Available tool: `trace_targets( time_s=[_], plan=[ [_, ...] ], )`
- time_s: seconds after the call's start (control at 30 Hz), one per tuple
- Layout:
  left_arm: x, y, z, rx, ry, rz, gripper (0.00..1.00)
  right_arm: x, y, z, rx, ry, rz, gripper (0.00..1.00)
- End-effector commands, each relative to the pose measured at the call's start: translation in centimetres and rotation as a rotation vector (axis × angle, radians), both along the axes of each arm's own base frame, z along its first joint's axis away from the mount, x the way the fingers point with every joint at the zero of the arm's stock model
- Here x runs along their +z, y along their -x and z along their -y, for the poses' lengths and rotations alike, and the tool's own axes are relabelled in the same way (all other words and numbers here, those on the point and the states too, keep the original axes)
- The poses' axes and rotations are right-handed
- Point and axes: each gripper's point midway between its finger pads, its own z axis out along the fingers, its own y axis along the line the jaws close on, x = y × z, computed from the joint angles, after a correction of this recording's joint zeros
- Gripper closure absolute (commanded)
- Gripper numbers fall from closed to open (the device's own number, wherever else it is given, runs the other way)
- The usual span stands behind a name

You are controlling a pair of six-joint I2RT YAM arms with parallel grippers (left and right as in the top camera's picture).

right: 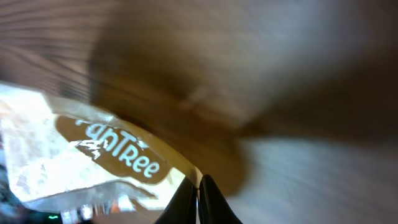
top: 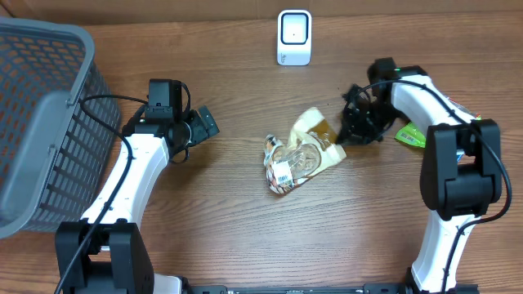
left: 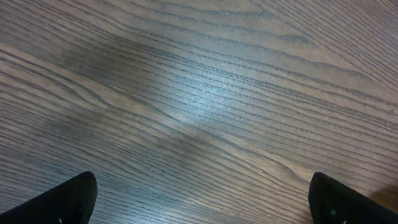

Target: Scan the item barcode

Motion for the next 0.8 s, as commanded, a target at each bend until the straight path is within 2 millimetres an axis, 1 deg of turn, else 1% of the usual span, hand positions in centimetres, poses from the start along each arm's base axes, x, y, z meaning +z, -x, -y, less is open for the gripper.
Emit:
trace_targets(
  time_s=[0.0, 0.03, 0.1, 0.17, 0.2, 0.27, 0.3, 0.33, 0.37, 0.43, 0.47, 0.57, 0.67, 0.73, 0.77],
  plan=[
    [1.0, -0.6, 0.1, 0.003, -0.008, 0.028, 0.0, 0.5, 0.4, 1.1, -0.109, -0.004, -0.092, 0.91],
    [1.0, -0.6, 0.1, 0.003, -0.008, 0.028, 0.0, 0.9, 0.7, 0.9, -0.087, -0.027, -0.094, 0.85],
    [1.0, -0.6, 0.1, 0.003, -0.008, 0.028, 0.0, 1.6, 1.0, 0.7, -0.026, -0.062, -0.065, 0.67],
    [1.0, -0.6, 0.1, 0.003, -0.008, 0.028, 0.0, 2.6, 0.5, 0.7, 0.039, -0.073, -0.001, 0.46],
    [1.0, -0.6, 0.1, 0.003, -0.008, 0.028, 0.0, 3.4, 0.1, 0.7, 0.066, -0.078, 0.036, 0.39],
    [1.0, -0.6, 0.1, 0.003, -0.008, 0.028, 0.0, 5.0, -0.9, 0.6, 0.114, -0.086, 0.113, 0.22],
    [1.0, -0.6, 0.1, 0.003, -0.008, 0.028, 0.0, 6.1, -1.8, 0.6, 0.137, -0.082, 0.163, 0.15],
    [1.0, -0.6, 0.1, 0.003, -0.008, 0.028, 0.0, 7.0, -2.5, 0.5, 0.155, -0.079, 0.205, 0.11],
    [1.0, -0.6, 0.1, 0.003, -0.008, 0.028, 0.0, 8.6, -3.7, 0.1, 0.197, -0.077, 0.283, 0.04],
    [1.0, -0.6, 0.1, 0.003, -0.008, 0.028, 0.0, 9.9, -4.7, -0.8, 0.266, -0.084, 0.367, 0.01],
    [1.0, -0.6, 0.1, 0.003, -0.008, 0.028, 0.0, 10.1, -5.0, -1.4, 0.308, -0.088, 0.405, 0.0],
    [1.0, -0.6, 0.1, 0.003, -0.008, 0.028, 0.0, 9.9, -4.8, -3.7, 0.432, -0.105, 0.474, 0.0],
    [1.0, -0.6, 0.1, 0.003, -0.008, 0.028, 0.0, 8.5, -3.1, -6.3, 0.602, -0.123, 0.51, 0.0],
    [1.0, -0.6, 0.1, 0.003, -0.008, 0.028, 0.0, 6.9, -2.2, -7.2, 0.676, -0.076, 0.507, 0.0],
    [1.0, -0.6, 0.1, 0.003, -0.008, 0.028, 0.0, 5.4, -1.5, -7.7, 0.722, -0.027, 0.501, 0.0]
  ],
)
